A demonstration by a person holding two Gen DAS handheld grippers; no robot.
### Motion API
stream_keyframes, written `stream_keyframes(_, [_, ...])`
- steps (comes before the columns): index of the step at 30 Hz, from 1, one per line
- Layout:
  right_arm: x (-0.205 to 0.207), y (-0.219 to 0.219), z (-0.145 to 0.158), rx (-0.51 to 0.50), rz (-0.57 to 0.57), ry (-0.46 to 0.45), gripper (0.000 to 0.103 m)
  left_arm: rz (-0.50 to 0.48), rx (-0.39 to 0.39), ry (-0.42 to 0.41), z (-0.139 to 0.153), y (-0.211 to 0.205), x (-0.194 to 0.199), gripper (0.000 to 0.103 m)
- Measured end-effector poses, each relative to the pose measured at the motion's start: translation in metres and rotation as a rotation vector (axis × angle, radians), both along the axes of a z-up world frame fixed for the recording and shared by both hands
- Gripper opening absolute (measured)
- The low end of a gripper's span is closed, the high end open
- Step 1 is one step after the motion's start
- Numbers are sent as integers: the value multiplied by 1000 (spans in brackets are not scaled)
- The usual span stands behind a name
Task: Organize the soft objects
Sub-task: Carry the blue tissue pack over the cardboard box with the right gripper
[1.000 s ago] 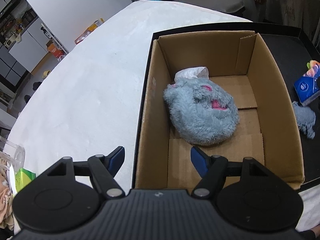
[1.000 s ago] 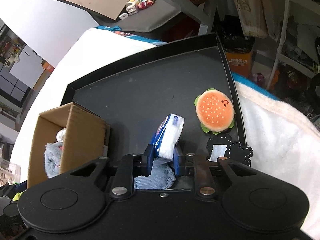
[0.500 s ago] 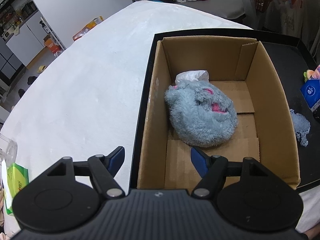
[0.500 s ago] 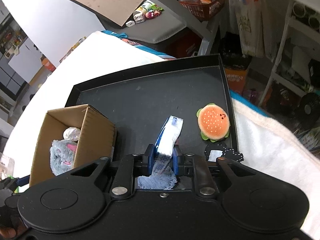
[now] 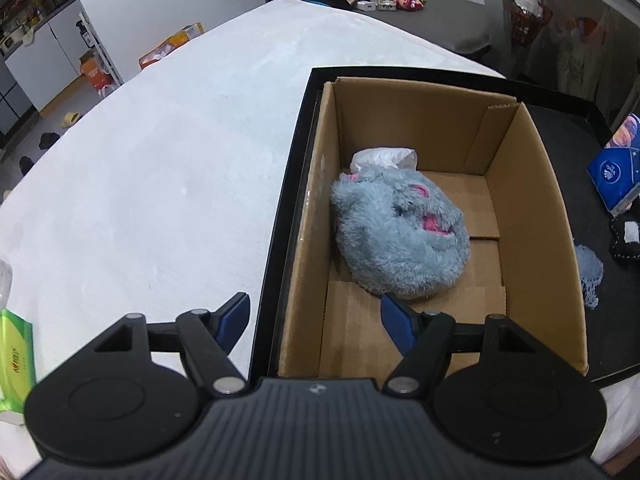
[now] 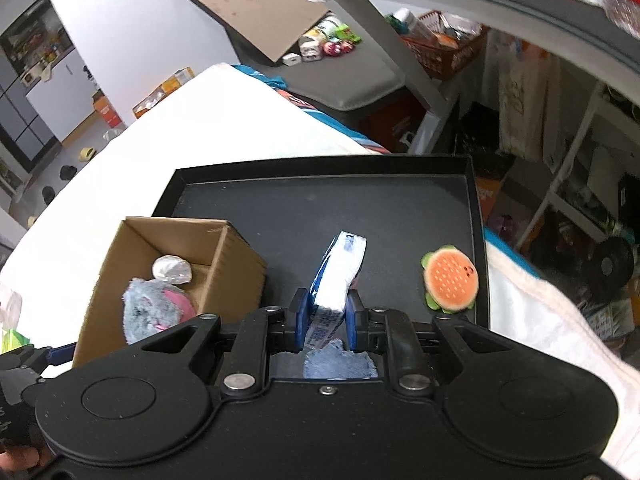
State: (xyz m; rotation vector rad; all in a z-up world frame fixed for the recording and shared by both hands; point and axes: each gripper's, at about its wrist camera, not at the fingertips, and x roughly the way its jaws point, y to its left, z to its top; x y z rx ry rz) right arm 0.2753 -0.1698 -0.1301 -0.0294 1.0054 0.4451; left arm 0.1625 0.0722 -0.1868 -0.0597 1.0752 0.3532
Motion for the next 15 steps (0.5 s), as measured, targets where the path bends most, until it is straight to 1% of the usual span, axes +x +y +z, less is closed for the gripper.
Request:
stream_keyframes(9, [-10,32,20,-56,59,-49,19,4,-51,-17,0,7,-4,67])
stream_keyframes(12, [-12,41,28,-52,74,-52,19,-1,-59,-18,-2,9,-5,62])
stream_keyframes(15, [-16,53,36,-64,91,-75,19,0,-69,-15,-3,12,-6,55])
